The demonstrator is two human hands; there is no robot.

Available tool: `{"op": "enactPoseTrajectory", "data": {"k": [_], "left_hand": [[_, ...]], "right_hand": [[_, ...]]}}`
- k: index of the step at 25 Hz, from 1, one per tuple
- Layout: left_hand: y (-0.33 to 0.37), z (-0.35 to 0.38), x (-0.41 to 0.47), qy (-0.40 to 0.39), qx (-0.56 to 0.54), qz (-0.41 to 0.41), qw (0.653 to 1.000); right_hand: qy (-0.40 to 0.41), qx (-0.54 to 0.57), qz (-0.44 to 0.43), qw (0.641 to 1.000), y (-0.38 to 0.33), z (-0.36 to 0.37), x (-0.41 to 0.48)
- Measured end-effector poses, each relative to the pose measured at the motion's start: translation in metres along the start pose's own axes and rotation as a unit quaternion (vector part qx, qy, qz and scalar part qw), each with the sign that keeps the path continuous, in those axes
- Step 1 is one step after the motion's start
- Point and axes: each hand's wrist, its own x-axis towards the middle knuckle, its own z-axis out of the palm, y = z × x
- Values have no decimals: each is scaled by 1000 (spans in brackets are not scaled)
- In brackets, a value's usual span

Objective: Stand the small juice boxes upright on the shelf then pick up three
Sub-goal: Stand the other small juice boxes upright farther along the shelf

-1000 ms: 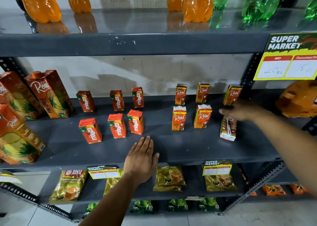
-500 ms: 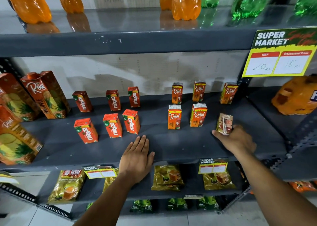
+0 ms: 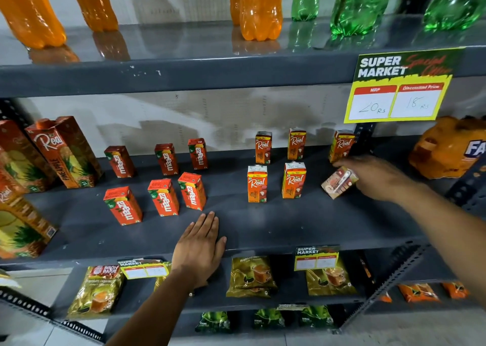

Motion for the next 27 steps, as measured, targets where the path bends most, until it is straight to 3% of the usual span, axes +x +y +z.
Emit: {"op": "enactPoseTrajectory", "data": {"k": [4,16,23,27], "left_hand": [[2,-1,0,-2,-5,-8,1000],[3,1,-2,-14,-8,-18,1000],[3,1,-1,-18,-7,-20,1000],[3,0,-1,-28,0,-26,999]], "right_hand": [[-92,-90,-99,987,15,-8,21],[-140,-116,-135,974,12,-24,41],[-144,-128,8,981,-1,-17,40],[-132,-87,40,987,-6,-11,39]]}}
